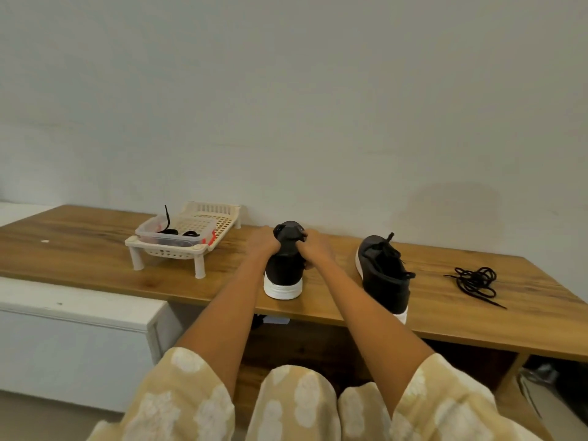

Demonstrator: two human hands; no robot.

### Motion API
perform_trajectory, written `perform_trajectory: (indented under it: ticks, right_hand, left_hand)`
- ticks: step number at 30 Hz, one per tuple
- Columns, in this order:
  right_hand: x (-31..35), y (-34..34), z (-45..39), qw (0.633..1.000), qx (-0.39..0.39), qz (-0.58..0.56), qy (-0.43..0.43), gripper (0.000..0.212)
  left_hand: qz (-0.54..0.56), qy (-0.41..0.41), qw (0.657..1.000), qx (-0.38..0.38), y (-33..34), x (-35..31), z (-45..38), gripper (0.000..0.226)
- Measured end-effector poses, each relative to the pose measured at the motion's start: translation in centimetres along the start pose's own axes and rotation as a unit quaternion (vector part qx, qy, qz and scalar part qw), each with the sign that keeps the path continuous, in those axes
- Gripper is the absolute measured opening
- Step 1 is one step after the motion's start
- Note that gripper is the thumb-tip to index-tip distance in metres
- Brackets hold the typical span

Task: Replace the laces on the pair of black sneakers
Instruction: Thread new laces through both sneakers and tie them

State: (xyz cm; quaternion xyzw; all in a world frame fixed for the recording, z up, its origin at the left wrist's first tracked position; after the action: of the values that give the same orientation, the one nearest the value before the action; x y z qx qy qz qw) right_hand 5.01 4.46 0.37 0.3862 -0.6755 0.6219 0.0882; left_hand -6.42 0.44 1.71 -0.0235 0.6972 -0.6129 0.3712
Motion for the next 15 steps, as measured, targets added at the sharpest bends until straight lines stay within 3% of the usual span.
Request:
perform_trajectory:
  ticks: [4,7,10,15]
  right_hand:
    - [-0.1,-0.3,-0.8,1.0,-0.011,0.0,-0.012,0.029]
    - [-0.7,-1.9,-0.8,0.997,-0.059,0.029,-0.028,0.021]
    - [-1.8,-4.7,-0.1,0.993,-0.092,0.069,-0.038,0.013]
    - [-5.5,-11.2,1.7,0.981,-0.155,0.116,-0.011,0.027]
  left_hand:
    - [-0.032,0.002,0.999,-0.026,0.0,-1.5,-0.6,0.03]
    - [-0.001,0.061,0.993,-0.104,0.5,-5.1,0.1,0.032]
    - [0.067,0.141,0.979,-0.133,1.2,-9.5,1.6,0.031]
    - [0.226,0.154,0.962,-0.018,4.4,-14.4,3.3,0.035]
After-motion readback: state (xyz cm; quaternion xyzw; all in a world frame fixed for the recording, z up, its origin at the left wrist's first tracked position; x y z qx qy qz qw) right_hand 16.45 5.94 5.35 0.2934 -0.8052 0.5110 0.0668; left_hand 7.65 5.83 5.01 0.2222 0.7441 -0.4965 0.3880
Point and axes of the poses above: each hand's wrist, its own z-axis away from the middle knuckle, its own y-axis out of the palm, x = y × z, the point moved 4 cm from there along -z, towards the middle knuckle, and after that the axes turned 10 degrees about -y, right-handed, at the moved point
